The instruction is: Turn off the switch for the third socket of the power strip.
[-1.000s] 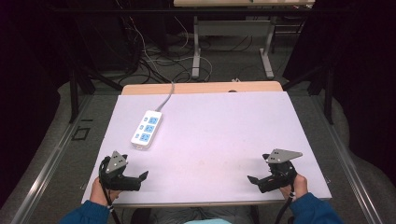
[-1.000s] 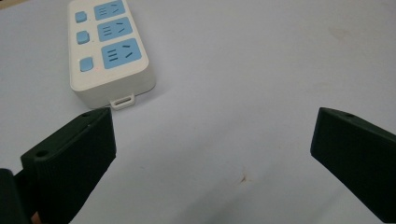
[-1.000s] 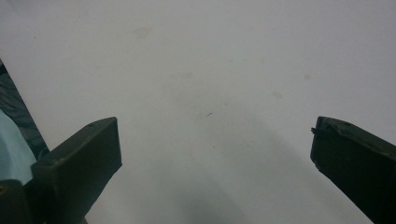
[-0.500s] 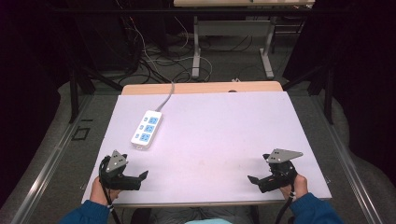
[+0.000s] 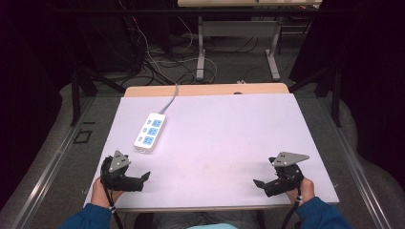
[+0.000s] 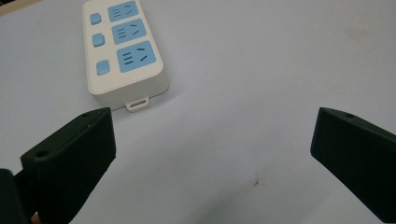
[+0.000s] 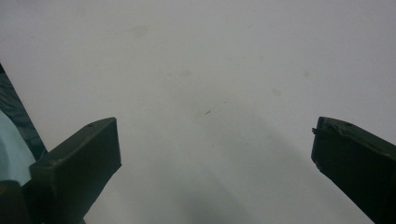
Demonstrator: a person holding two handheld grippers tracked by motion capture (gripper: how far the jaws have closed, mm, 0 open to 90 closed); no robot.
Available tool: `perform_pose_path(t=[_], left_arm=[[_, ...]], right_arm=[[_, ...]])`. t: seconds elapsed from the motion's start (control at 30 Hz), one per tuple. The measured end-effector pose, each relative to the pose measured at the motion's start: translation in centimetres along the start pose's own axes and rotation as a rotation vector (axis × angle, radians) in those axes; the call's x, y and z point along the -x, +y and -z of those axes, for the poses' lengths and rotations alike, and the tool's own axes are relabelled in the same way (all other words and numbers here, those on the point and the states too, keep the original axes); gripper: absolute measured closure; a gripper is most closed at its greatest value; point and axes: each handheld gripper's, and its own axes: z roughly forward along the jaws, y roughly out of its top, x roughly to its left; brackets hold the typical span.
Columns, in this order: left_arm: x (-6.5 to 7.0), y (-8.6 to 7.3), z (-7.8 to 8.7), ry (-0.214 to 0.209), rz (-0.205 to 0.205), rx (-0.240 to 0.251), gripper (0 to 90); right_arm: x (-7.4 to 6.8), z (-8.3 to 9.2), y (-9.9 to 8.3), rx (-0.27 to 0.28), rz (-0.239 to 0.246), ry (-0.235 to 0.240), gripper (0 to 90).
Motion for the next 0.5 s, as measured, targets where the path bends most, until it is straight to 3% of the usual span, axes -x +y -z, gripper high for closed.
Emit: perform_pose_path(t=[0.5], left_arm=[[-0.55, 0.83, -0.43, 0.022, -0.005, -0.014, 0.0]], right_arm=[[0.04, -0.04, 0.01, -0.02, -0.007, -0.003, 0.9]])
